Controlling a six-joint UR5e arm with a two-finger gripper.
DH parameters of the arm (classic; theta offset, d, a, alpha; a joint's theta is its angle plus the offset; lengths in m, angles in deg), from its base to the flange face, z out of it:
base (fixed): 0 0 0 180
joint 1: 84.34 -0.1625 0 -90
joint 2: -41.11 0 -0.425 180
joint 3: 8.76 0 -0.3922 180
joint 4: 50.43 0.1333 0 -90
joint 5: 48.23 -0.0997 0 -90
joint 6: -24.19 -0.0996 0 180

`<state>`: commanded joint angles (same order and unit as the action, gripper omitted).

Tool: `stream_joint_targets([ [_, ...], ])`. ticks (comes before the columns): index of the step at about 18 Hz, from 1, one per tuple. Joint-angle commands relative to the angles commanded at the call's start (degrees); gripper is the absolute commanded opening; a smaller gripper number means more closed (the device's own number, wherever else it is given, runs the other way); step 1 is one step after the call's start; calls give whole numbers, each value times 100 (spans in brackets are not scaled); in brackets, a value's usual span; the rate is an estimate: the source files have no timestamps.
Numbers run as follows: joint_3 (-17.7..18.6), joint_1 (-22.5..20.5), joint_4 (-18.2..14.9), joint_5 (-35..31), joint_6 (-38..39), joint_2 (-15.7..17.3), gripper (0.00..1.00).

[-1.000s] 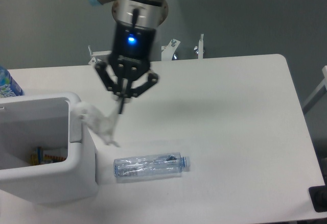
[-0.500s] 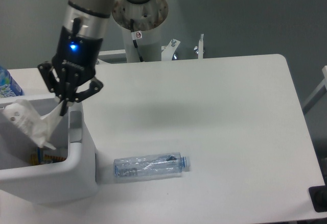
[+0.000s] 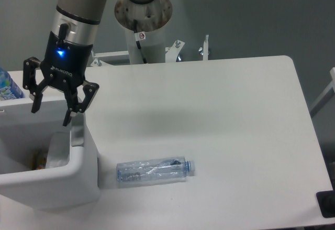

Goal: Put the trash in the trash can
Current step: 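Open the gripper to drop the bag into the bin, then move the gripper over the blue-capped water bottle's cap end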

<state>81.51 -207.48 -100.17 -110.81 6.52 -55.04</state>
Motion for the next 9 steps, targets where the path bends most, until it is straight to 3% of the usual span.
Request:
stream_joint_targets([
  [5, -229, -333, 0, 0, 578, -79, 100],
  [9, -238, -676, 9, -70, 554, -114, 100],
])
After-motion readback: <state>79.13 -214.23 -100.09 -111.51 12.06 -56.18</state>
